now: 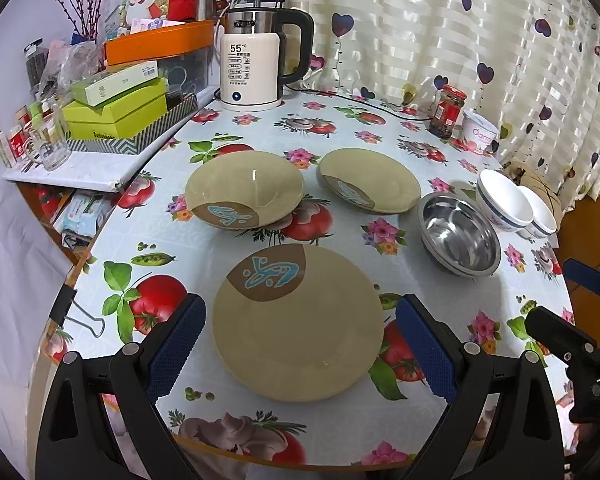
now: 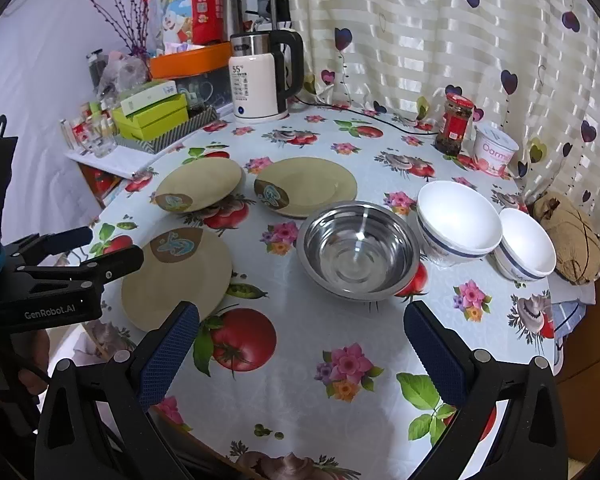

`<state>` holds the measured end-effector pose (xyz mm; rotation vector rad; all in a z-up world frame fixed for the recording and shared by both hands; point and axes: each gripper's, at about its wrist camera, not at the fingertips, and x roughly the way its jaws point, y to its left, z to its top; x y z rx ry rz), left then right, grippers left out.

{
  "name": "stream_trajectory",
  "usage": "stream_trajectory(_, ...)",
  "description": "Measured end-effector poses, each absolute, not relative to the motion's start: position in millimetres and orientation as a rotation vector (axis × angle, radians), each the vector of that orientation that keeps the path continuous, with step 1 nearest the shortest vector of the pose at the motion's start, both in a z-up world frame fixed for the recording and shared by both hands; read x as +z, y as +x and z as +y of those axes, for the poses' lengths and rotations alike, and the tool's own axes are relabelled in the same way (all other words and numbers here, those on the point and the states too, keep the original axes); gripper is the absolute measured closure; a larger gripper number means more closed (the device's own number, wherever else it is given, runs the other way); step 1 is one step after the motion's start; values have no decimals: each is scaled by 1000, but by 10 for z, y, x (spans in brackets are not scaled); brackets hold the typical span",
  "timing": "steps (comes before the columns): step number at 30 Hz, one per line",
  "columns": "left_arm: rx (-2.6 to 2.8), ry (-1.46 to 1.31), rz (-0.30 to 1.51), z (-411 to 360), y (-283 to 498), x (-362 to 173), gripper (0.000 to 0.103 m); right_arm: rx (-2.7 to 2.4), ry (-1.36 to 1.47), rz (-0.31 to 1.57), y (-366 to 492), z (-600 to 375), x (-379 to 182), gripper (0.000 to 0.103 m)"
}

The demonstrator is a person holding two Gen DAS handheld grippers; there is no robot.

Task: Organize plates and bowls
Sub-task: 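Move the left gripper toward the beige plate beyond the large plate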

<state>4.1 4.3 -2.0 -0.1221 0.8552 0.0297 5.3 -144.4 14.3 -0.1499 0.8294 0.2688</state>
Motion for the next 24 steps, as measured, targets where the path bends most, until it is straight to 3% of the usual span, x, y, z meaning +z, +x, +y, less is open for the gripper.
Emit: stream_trajectory(24,42,-155,869,240,136,-54,6,292,-133,828,251,-1305,215,3)
